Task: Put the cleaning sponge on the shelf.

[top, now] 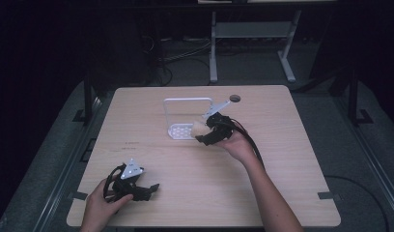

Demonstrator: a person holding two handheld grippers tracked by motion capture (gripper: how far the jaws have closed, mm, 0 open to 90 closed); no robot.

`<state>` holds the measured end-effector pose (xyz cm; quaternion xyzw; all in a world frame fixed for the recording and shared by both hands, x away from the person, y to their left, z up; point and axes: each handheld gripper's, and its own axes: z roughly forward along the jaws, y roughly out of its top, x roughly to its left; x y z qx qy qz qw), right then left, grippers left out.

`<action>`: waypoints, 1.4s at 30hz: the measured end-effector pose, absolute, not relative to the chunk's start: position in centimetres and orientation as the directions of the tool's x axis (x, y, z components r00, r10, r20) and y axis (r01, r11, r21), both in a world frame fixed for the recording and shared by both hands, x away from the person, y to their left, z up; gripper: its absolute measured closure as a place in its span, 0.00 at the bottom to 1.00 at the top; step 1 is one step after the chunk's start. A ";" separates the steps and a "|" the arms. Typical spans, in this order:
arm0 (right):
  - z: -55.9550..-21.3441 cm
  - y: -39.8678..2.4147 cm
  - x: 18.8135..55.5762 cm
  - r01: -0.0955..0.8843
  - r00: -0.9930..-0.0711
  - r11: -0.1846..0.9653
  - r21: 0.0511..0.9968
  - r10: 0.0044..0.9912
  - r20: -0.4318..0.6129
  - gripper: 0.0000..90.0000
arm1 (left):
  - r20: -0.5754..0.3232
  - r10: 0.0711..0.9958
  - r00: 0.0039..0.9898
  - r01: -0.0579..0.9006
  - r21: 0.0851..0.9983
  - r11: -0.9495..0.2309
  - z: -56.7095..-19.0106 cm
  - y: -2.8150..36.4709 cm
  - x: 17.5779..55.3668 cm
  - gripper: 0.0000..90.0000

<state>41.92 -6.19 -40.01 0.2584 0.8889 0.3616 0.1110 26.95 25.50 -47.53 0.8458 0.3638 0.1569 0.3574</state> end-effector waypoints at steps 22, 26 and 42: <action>-40.1 -2.4 43.6 0.357 -0.857 0.622 0.697 0.515 -0.020 0.34 | 0.006 0.727 0.687 0.503 0.718 -0.481 -47.5 25.5 27.0 0.13; -40.4 -1.7 44.0 0.359 -0.856 0.621 0.697 0.516 -0.019 0.34 | 0.004 0.727 0.686 0.504 0.719 -0.479 -47.5 25.5 26.9 0.14; -42.7 0.3 45.6 0.368 -0.852 0.624 0.689 0.523 -0.017 0.34 | 0.007 0.728 0.685 0.503 0.719 -0.480 -47.5 25.5 26.9 0.14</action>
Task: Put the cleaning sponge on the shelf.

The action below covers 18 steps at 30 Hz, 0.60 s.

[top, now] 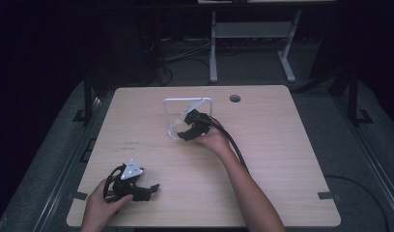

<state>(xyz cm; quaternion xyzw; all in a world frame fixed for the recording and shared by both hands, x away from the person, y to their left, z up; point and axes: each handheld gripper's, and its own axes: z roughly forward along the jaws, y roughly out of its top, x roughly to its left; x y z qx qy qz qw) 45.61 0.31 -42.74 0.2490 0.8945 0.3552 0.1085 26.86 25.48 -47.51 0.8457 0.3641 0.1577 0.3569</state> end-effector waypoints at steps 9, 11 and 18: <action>-43.5 0.9 46.1 0.375 -0.848 0.632 0.678 0.529 -0.025 0.34 | 0.007 0.728 0.686 0.503 0.718 -0.480 -47.5 25.5 26.9 0.14; -43.8 1.0 46.2 0.377 -0.848 0.638 0.671 0.529 -0.026 0.34 | 0.005 0.729 0.685 0.503 0.720 -0.478 -47.5 25.5 26.8 0.14; -44.0 1.2 46.4 0.391 -0.843 0.633 0.669 0.538 -0.017 0.34 | 0.006 0.728 0.686 0.503 0.719 -0.479 -47.5 25.4 26.8 0.14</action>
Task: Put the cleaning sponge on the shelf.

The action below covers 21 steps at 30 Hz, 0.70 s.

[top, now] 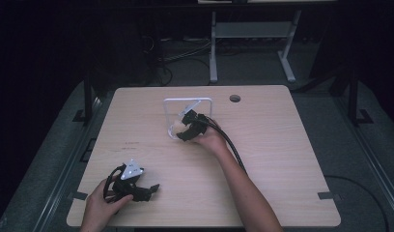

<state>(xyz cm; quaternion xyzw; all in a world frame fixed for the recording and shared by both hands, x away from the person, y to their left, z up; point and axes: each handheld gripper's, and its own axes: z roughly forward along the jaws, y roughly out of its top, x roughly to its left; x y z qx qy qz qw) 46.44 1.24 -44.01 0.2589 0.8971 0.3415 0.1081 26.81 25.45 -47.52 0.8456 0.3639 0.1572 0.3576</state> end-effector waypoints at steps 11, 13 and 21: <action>-44.3 1.5 46.6 0.390 -0.844 0.647 0.655 0.535 -0.026 0.32 | 0.005 0.728 0.685 0.503 0.720 -0.478 -47.5 25.4 26.8 0.14; -44.3 1.5 46.6 0.392 -0.842 0.647 0.654 0.539 -0.029 0.30 | 0.005 0.728 0.686 0.503 0.719 -0.479 -47.5 25.4 26.8 0.14; -43.5 1.2 46.1 0.375 -0.841 0.646 0.665 0.539 -0.048 0.29 | 0.005 0.728 0.685 0.503 0.720 -0.478 -47.5 25.4 26.8 0.14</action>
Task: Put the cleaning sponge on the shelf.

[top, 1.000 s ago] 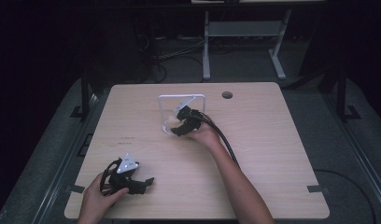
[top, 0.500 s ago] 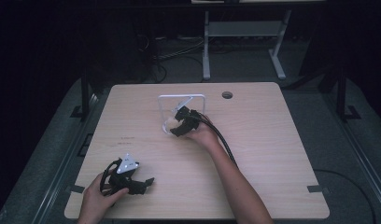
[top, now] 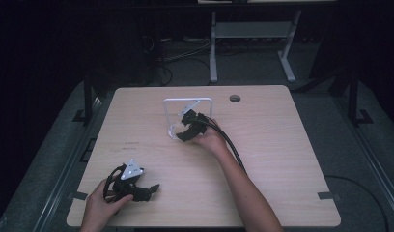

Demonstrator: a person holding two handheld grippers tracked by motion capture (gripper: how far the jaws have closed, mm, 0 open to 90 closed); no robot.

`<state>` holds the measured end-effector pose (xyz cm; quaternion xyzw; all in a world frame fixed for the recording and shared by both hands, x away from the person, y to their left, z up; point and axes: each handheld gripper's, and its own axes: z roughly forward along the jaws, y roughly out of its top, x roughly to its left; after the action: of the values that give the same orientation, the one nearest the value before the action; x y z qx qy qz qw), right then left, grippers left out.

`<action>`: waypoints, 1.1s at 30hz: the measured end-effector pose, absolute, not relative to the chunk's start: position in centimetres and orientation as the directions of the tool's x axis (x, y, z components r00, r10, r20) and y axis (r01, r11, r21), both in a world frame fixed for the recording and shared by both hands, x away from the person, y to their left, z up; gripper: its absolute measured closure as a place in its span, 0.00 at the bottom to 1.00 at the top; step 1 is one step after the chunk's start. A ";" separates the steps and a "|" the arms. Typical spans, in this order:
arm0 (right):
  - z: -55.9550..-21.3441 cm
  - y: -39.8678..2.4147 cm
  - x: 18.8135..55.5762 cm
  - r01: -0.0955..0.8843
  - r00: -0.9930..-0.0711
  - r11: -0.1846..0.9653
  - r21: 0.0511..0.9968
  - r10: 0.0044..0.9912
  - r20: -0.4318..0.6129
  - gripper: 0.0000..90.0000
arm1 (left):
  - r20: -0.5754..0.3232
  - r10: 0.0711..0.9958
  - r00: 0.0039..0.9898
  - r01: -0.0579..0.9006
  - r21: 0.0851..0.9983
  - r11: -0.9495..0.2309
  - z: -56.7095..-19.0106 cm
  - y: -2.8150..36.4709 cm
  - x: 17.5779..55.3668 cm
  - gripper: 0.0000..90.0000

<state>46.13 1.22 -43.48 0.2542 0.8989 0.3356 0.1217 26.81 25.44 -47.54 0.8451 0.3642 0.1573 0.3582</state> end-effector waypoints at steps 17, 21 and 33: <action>-38.8 -0.5 42.7 0.300 -0.861 0.607 0.736 0.505 -0.066 0.48 | 0.007 0.728 0.686 0.502 0.720 -0.480 -47.5 25.4 26.8 0.14; -39.1 -1.0 42.1 0.301 -0.876 0.613 0.730 0.480 -0.041 0.75 | 0.006 0.727 0.687 0.503 0.718 -0.481 -47.5 25.5 26.8 0.14; -41.8 -1.4 42.1 0.344 -0.887 0.636 0.691 0.461 0.017 1.00 | 0.007 0.728 0.686 0.503 0.719 -0.480 -47.5 25.5 26.8 0.13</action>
<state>42.05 -1.39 -41.80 0.2235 0.9009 0.3633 0.0806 26.82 25.45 -47.53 0.8456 0.3638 0.1577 0.3575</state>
